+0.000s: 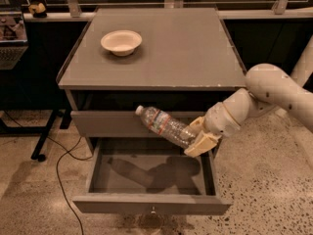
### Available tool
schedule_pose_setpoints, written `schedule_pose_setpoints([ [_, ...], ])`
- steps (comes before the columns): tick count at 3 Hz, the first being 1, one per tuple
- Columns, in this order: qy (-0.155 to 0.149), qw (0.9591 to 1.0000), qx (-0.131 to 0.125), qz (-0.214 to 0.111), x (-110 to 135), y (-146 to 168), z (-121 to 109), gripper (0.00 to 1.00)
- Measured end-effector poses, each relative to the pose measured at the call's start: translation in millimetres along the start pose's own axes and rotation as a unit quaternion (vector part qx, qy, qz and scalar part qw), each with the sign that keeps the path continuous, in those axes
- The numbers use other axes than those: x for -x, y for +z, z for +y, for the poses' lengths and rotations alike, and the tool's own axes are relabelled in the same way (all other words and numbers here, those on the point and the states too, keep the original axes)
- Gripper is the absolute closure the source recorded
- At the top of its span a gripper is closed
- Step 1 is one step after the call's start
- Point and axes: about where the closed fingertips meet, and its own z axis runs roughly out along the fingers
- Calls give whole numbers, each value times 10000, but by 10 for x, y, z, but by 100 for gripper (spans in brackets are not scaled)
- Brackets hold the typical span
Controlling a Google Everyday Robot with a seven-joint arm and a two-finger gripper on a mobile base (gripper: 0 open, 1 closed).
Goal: Place water bottle into middle drawer
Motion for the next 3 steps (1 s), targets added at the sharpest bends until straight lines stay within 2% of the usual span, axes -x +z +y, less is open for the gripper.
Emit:
schedule_pose_setpoints([
  [1, 287, 9995, 148, -63, -260, 280, -30, 100],
  [2, 657, 9976, 108, -214, -520, 484, -33, 100],
  [3, 1029, 9940, -49, -367, -752, 605, -29, 100],
])
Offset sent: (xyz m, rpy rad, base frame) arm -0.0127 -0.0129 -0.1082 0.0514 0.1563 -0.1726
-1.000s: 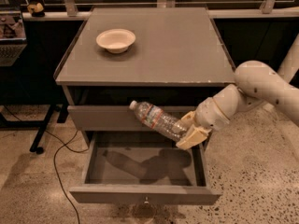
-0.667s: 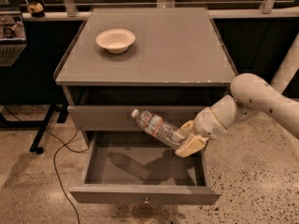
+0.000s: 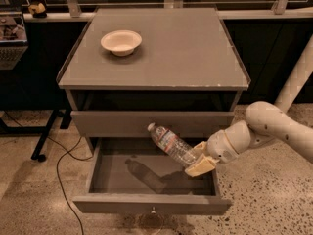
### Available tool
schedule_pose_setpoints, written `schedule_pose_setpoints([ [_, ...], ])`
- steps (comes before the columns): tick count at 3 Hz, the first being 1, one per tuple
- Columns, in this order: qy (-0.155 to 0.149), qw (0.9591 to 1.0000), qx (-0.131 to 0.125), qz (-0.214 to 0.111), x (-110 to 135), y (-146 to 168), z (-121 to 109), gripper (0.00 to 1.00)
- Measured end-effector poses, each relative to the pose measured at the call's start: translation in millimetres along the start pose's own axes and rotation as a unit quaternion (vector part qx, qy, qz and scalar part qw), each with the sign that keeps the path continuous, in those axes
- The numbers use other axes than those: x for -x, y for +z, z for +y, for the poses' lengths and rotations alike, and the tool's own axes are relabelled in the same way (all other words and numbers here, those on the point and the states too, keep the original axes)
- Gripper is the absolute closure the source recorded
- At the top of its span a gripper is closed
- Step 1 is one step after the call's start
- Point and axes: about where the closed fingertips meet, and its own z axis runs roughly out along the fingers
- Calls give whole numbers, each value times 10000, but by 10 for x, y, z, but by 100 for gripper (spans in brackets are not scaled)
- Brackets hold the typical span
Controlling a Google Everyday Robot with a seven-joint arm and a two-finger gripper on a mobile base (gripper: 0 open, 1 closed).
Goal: Place water bottle into middle drawer
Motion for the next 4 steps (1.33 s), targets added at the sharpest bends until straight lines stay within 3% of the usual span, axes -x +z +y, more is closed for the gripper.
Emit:
schedule_pose_setpoints([
  [1, 253, 9996, -49, -98, -175, 98, -46, 100],
  [2, 216, 9997, 13, -122, -141, 224, -67, 100],
  [4, 462, 9977, 237, -441, -408, 501, -192, 100],
])
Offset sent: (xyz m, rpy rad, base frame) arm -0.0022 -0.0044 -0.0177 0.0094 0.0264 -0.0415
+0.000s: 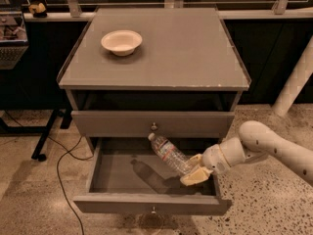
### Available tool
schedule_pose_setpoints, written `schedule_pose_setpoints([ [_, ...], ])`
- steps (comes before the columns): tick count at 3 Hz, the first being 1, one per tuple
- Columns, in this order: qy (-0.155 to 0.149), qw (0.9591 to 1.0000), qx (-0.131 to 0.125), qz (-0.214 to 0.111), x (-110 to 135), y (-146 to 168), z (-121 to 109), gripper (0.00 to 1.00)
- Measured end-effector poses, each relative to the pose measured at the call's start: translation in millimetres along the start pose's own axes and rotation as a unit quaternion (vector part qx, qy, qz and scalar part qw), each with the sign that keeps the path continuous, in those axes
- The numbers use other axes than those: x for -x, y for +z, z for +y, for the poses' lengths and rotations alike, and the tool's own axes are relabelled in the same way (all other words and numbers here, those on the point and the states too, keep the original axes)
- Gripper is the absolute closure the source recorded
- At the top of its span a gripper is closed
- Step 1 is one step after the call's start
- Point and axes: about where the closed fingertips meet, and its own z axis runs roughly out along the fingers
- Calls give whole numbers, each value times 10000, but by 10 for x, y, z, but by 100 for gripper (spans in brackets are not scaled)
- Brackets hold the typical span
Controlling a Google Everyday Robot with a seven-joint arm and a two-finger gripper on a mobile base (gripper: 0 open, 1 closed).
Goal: Place water bottle into middle drawer
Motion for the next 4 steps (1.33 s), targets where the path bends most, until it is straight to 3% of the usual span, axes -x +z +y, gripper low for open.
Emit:
schedule_pose_setpoints([
  [3, 908, 9949, 278, -354, -669, 303, -341, 100],
  [4, 1119, 9925, 272, -406, -771, 313, -549, 100],
])
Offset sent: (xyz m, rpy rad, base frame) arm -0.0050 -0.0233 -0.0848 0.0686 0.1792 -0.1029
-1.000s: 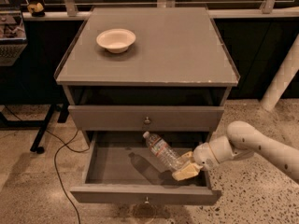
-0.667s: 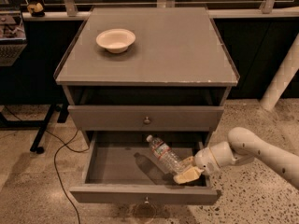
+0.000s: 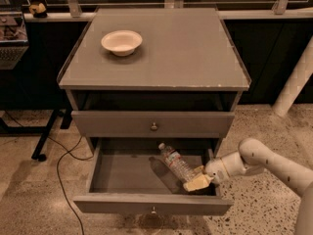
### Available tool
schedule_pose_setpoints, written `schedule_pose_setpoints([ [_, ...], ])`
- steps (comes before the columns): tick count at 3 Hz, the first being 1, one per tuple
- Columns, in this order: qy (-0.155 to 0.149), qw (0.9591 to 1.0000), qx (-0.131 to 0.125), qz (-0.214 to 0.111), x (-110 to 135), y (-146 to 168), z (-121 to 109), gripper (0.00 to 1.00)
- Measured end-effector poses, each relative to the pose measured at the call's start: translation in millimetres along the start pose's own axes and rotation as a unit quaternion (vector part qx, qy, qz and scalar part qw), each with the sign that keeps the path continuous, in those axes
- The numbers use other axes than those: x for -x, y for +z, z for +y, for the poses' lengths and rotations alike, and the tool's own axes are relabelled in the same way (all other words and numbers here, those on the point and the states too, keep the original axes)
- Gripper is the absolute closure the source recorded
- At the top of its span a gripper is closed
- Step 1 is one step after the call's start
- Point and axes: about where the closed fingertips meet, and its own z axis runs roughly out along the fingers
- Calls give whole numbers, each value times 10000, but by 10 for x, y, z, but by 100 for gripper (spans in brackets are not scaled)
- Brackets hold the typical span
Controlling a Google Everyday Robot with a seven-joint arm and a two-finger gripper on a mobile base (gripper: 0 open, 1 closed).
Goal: Place water bottle into middle drawer
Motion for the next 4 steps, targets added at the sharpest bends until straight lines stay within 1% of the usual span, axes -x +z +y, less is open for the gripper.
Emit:
schedule_pose_setpoints([
  [1, 169, 9997, -177, 20, 49, -66, -239, 100],
  [2, 362, 9983, -460, 73, 99, -124, -412, 100],
  [3, 618, 9962, -605, 39, 49, -142, -506, 100],
  [4, 618, 9962, -605, 39, 49, -141, -506, 81],
])
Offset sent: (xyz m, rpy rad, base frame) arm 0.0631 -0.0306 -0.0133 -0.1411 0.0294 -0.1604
